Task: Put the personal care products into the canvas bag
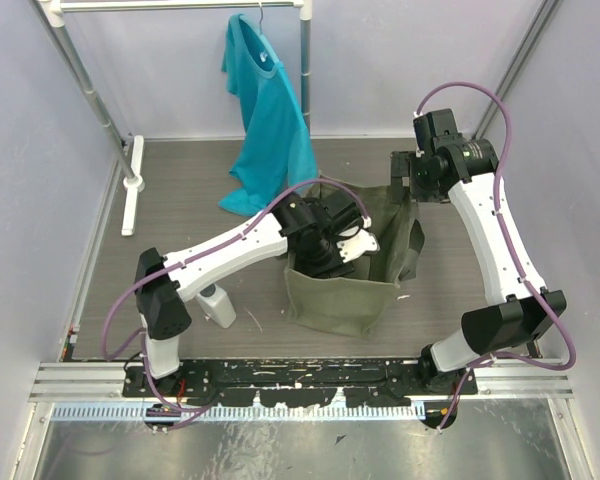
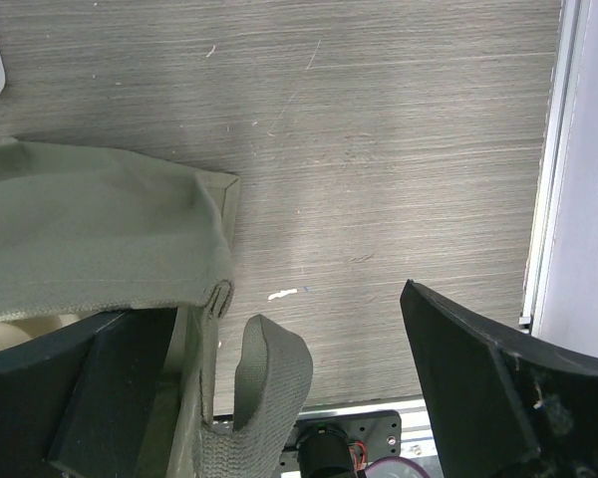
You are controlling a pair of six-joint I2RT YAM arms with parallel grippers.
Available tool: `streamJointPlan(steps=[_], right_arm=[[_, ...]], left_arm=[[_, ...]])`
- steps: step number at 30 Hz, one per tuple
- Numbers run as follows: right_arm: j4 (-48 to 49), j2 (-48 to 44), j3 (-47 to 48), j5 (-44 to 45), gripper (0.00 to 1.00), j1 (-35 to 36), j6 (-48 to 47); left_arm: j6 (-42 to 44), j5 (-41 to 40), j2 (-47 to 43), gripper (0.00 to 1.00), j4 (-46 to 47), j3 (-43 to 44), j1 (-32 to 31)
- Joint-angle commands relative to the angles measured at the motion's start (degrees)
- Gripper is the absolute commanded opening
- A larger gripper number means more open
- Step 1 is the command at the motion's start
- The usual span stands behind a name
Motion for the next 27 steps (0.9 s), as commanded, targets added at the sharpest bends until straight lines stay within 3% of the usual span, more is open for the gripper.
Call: streamJointPlan(steps=[1,7,21,27], right_arm=[[1.58,0.13,0.3,-0.38,1.0,-0.11,-0.05],[1.85,-0.03,-0.16,-0.47,1.0,-0.11,-0.36],[2.55,-0.22,-1.8,-0.59,1.0,-0.14,-0.96],[2.9,-0.13,-2.37,-0.54,1.0,-0.13,-1.47]], left_arm=[[0.73,-0.53,-1.74,0.05,1.76,-1.3,-0.19],[0.63,-1.78,0.87,0.15,2.07,-2.37,-0.28],[0.65,-6.1,6.31,0.2,1.02,-4.87,-1.57],[-0.53,-8.2,6.61,0.43,-0.58,-6.37,-1.77]])
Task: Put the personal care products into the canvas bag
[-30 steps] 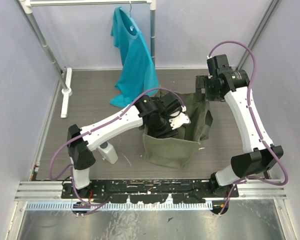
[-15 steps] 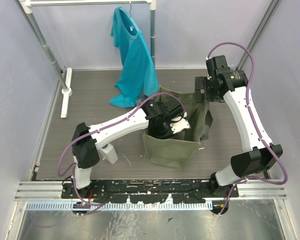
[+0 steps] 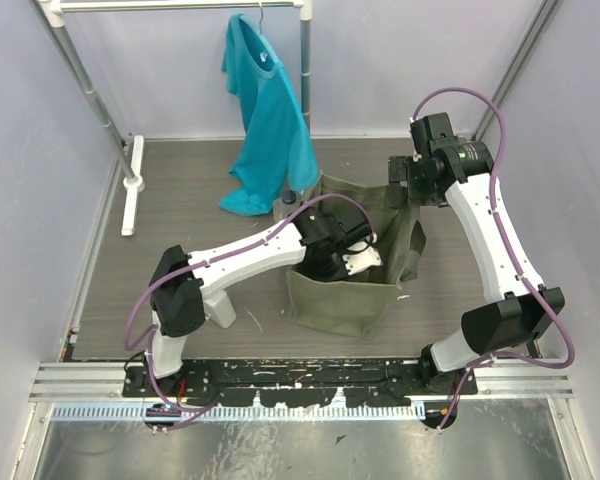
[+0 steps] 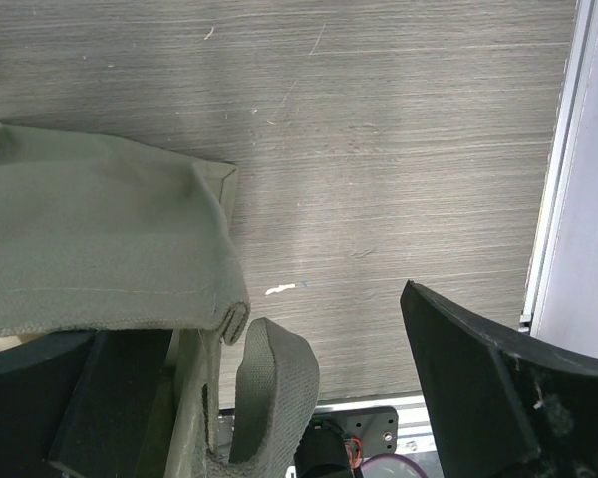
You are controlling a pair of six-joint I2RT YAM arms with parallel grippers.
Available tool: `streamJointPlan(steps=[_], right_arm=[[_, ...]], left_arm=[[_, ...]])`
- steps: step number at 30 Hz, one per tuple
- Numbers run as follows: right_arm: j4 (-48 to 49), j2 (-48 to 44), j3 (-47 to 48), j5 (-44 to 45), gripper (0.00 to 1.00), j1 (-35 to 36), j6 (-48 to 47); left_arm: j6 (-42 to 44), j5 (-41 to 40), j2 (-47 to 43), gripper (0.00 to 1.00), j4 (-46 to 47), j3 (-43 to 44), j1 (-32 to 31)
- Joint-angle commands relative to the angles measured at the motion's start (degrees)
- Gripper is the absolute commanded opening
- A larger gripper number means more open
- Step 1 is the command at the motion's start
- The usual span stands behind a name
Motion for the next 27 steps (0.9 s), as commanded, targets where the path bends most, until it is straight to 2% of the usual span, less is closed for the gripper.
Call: streamJointPlan(steps=[1,4,9,13,16,22,27], right_arm=[[2.31,-0.22,0.03,0.1,1.0,-0.16,-0.65],[2.47,0.06,0.53,0.03,1.0,-0.14,-1.03],[2.4,0.42,1.67,-1.98,1.0,-0.12,-1.26],[2.4,0.27,1.49,-2.19,1.0,-0.15,-1.43],[2.45,0.16,1.0,-2.36,1.0,-0.16,-1.5],[2.61,-0.27,0.33,-2.45,1.0,-0.13,-1.58],[2.66,-0.28,0.21,-2.78,1.0,-0.13,-1.54]], left_arm=[[-0.65,-4.61,1.47,0.46,-3.23,-3.02,-0.13],[-0.93,-4.73,1.37,0.54,-3.49,-3.2,-0.09],[-1.53,-4.31,-0.67,0.81,-2.64,-1.96,-0.08],[-1.9,-3.87,-2.36,0.96,-2.28,0.51,-0.14],[-2.06,-3.7,-3.77,0.99,-2.08,2.96,0.01],[-3.83,-5.7,-7.47,0.98,-0.44,8.68,0.39],[-5.81,-11.82,-11.61,0.98,1.91,12.78,0.83]])
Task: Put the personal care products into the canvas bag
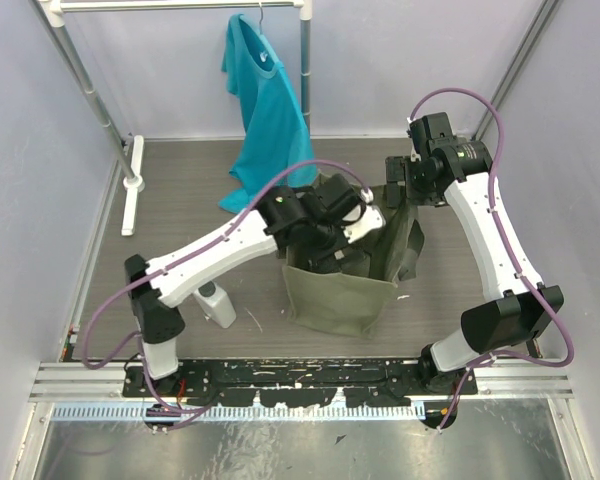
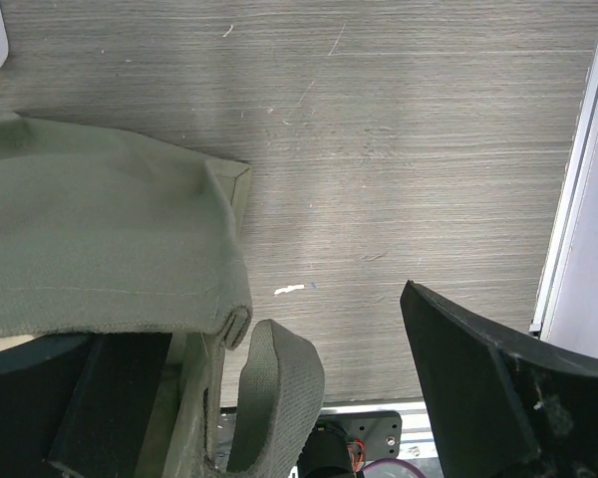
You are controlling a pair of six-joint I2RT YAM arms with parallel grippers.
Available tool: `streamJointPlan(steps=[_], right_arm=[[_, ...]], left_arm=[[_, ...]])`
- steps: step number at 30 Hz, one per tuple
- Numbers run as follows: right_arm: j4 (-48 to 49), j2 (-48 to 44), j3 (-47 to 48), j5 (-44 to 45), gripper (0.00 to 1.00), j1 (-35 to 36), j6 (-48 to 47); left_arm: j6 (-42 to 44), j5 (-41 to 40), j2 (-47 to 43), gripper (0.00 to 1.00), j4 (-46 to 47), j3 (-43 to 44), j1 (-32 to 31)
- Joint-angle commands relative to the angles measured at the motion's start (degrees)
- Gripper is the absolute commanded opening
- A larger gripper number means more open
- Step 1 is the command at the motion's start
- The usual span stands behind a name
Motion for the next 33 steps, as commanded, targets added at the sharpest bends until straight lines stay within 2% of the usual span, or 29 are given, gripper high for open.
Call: streamJointPlan(steps=[1,8,12,15,19,27,33], right_arm=[[2.07,-0.63,0.37,-0.63,1.0,-0.11,-0.78],[2.11,-0.39,0.72,-0.72,1.0,-0.14,-0.65],[1.97,-0.39,0.85,-0.48,1.0,-0.12,-0.49],[1.63,-0.39,1.02,-0.37,1.0,-0.12,-0.23],[1.24,-0.61,0.97,0.11,1.0,-0.16,0.06],[0.1,-0.75,1.11,1.21,1.0,-0.1,0.44],[-1.34,-0.17,2.46,3.34,1.0,-0.15,1.36]], left_arm=[[-2.54,-7.15,-6.54,0.98,2.5,4.84,0.76],[-7.05,-21.79,-13.28,0.98,6.99,3.02,4.18],[-16.44,-29.73,-14.42,0.98,2.93,4.25,10.88],[-23.56,-24.99,-15.26,0.98,0.7,3.73,18.8],[-23.35,-19.16,-15.53,0.98,4.88,-1.26,24.65],[-12.72,-7.07,-12.14,0.98,18.55,-11.57,25.88],[-9.54,-3.71,-8.19,0.98,22.78,-15.36,26.56]])
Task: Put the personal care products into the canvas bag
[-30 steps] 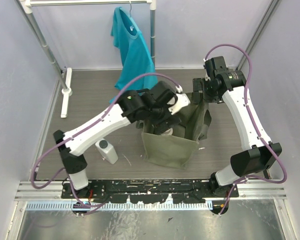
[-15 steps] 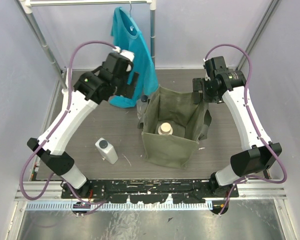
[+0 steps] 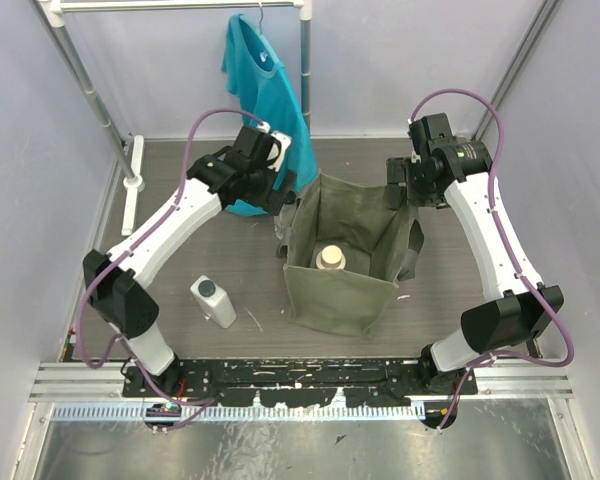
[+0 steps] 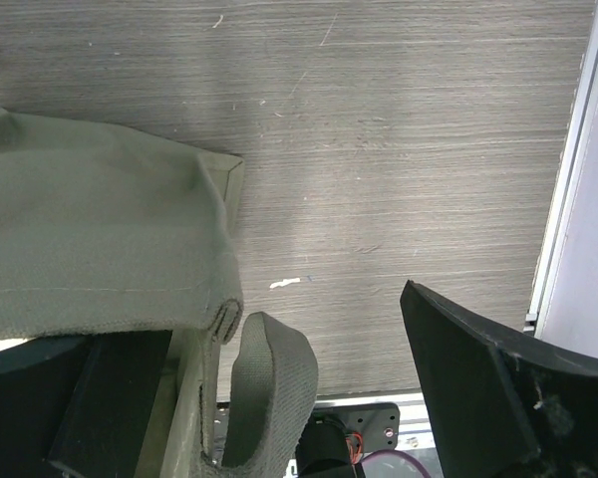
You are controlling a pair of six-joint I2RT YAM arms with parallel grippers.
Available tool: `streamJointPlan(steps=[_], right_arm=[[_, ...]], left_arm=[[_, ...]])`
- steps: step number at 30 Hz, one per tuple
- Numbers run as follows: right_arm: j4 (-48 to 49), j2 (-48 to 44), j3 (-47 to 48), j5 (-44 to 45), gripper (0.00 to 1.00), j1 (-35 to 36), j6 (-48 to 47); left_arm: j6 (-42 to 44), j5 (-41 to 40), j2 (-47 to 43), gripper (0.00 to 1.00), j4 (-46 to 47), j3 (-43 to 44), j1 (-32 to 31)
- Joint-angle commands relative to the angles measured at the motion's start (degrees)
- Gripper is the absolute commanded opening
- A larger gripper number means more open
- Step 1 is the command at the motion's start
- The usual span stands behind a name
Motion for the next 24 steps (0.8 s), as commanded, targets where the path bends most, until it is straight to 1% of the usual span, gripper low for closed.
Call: streamJointPlan(steps=[1,14,19,21,23,24], right_arm=[[-0.77,-0.17,2.64,3.1,1.0,-0.08,1.04],[-1.25,1.07,3.57,3.52,1.0,-0.11,2.87],[-1.2,1.96,4.11,3.13,1.0,-0.09,3.16],[-1.2,2.2,4.3,3.1,1.0,-0.15,3.26],[-1.12,2.39,4.49,2.99,1.0,-0.11,3.24],[-1.12,2.56,4.58,2.93,1.0,-0.04,3.26]], left_arm=[[3.51,5.1,3.26,0.98,6.05,-1.66,0.86],[2.46,16.89,9.83,0.98,14.0,-3.92,1.91],[1.63,17.64,12.69,0.99,15.27,-4.47,1.86],[1.66,17.13,13.23,0.96,15.07,-4.62,1.88],[1.76,16.9,13.54,0.89,15.09,-4.86,1.93],[1.76,16.94,13.64,0.84,15.14,-5.02,1.91]])
